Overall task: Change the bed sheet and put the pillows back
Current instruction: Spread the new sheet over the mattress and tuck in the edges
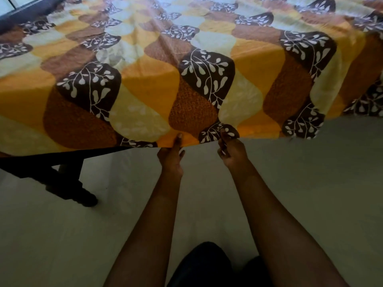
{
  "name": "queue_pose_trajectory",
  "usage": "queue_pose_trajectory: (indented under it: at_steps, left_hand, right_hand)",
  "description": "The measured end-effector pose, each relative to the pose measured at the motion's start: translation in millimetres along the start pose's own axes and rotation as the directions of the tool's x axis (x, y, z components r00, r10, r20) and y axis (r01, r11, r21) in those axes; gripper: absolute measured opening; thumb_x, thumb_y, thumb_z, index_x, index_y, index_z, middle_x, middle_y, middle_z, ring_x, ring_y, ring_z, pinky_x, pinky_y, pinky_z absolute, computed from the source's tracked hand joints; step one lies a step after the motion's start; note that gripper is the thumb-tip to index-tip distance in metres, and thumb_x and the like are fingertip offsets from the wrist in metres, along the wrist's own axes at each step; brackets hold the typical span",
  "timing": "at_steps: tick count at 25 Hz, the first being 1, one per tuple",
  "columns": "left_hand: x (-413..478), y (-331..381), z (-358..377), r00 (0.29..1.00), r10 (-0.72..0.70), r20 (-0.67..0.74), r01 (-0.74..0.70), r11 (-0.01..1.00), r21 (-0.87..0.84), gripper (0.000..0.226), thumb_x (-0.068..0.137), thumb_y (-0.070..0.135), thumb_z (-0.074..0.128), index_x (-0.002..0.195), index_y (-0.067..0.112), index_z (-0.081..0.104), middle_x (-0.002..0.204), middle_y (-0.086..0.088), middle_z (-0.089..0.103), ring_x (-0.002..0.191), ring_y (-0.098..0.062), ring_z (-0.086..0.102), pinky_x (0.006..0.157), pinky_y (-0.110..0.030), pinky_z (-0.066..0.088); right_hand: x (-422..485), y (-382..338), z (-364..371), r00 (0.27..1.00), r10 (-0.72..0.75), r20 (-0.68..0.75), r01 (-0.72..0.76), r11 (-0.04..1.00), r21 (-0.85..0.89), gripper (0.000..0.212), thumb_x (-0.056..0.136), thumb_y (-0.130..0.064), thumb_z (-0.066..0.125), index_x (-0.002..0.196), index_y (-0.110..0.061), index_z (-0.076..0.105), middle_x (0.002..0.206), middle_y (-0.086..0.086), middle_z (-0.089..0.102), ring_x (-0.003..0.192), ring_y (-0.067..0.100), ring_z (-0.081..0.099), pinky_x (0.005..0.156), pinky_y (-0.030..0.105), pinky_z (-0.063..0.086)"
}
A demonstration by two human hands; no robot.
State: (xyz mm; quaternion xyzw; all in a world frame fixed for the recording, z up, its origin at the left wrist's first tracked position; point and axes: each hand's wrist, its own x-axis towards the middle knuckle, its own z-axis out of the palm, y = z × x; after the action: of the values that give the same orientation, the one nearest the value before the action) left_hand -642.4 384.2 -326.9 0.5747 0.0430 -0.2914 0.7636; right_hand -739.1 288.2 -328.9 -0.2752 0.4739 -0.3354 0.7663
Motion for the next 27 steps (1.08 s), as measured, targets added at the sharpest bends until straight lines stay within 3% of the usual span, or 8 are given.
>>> queue_pose_trajectory:
  at_steps: [6,9,11,14,17,21,24,27]
  left_hand:
    - [-14.1,9.4,-5.6,0.988,-0.141,0.067,0.142,0.990,-0.007,0.030,0.087,0.021,0.063,0.116,0.016,0.054,0.127,-0.007,0.054,0.105,-0.020,0.052,0.084,-0.037,0.043]
    - [-38.5,14.0,-18.5,0.988,-0.153,-0.033,0.152,0.988,-0.031,0.030,0.089,0.022,0.061,0.117,0.013,0.053,0.107,-0.005,0.053,0.095,-0.018,0.054,0.075,-0.032,0.046]
    - [-62.8,28.5,-15.4,0.986,-0.131,0.100,0.147,0.974,-0.174,0.018,0.093,0.027,0.052,0.103,0.011,0.056,0.096,-0.006,0.058,0.089,-0.017,0.058,0.072,-0.028,0.048]
    - [-75.7,46.5,-5.5,0.937,-0.137,0.322,0.274,0.859,-0.432,0.056,0.092,0.052,0.038,0.122,0.006,0.049,0.118,-0.015,0.057,0.115,-0.028,0.055,0.099,-0.042,0.044]
    - [-73.1,49.9,-5.9,0.911,-0.113,0.396,0.314,0.812,-0.491,0.075,0.090,0.062,0.030,0.131,0.001,0.043,0.130,-0.018,0.051,0.122,-0.028,0.048,0.104,-0.043,0.036]
    - [-64.1,54.8,-9.6,0.881,-0.001,0.473,0.298,0.778,-0.553,0.073,0.088,0.062,0.031,0.123,0.000,0.048,0.128,-0.019,0.053,0.120,-0.028,0.049,0.106,-0.043,0.033]
    - [-64.6,54.8,-6.7,0.870,0.037,0.492,0.270,0.799,-0.538,0.070,0.084,0.056,0.037,0.126,0.001,0.046,0.132,-0.017,0.051,0.126,-0.026,0.046,0.109,-0.043,0.032]
    - [-65.8,40.0,-13.1,0.891,0.010,0.455,0.247,0.829,-0.501,0.058,0.088,0.049,0.040,0.127,0.008,0.049,0.136,-0.010,0.052,0.126,-0.023,0.048,0.109,-0.043,0.033]
  right_hand:
    - [-19.3,1.7,-21.1,0.997,0.042,0.066,-0.051,0.988,0.147,0.016,0.087,-0.013,0.063,0.099,-0.005,0.056,0.078,0.004,0.061,0.068,0.013,0.060,0.048,0.022,0.054]
    - [-44.7,22.3,-45.6,0.999,0.025,-0.026,-0.017,0.957,0.290,0.034,0.088,-0.006,0.060,0.120,-0.001,0.051,0.092,0.007,0.057,0.080,0.017,0.059,0.054,0.021,0.057]
    - [-59.5,28.9,-42.4,0.999,-0.014,0.045,-0.003,0.931,0.365,0.028,0.091,-0.008,0.054,0.119,-0.004,0.056,0.093,0.008,0.062,0.082,0.015,0.062,0.060,0.020,0.056]
    - [-71.2,17.0,-14.3,0.963,-0.043,0.265,-0.081,0.894,0.441,0.031,0.096,-0.023,0.045,0.119,-0.006,0.057,0.108,0.010,0.064,0.100,0.018,0.062,0.084,0.029,0.053]
    - [-72.4,2.6,7.9,0.921,-0.084,0.381,-0.132,0.851,0.507,0.045,0.097,-0.039,0.037,0.127,-0.008,0.049,0.118,0.010,0.059,0.108,0.020,0.057,0.095,0.035,0.045]
    - [-62.1,-20.4,39.2,0.865,-0.174,0.470,-0.127,0.831,0.542,0.056,0.096,-0.052,0.028,0.131,-0.012,0.045,0.128,0.012,0.053,0.116,0.024,0.051,0.095,0.037,0.044]
    - [-55.0,-33.4,66.4,0.888,-0.206,0.411,-0.075,0.817,0.572,0.063,0.096,-0.055,0.020,0.142,-0.014,0.034,0.143,0.014,0.042,0.131,0.030,0.041,0.099,0.040,0.040]
    - [-50.0,-17.0,50.3,0.933,-0.179,0.313,-0.021,0.839,0.544,0.056,0.097,-0.047,0.032,0.139,-0.010,0.041,0.140,0.013,0.046,0.128,0.028,0.045,0.095,0.036,0.044]
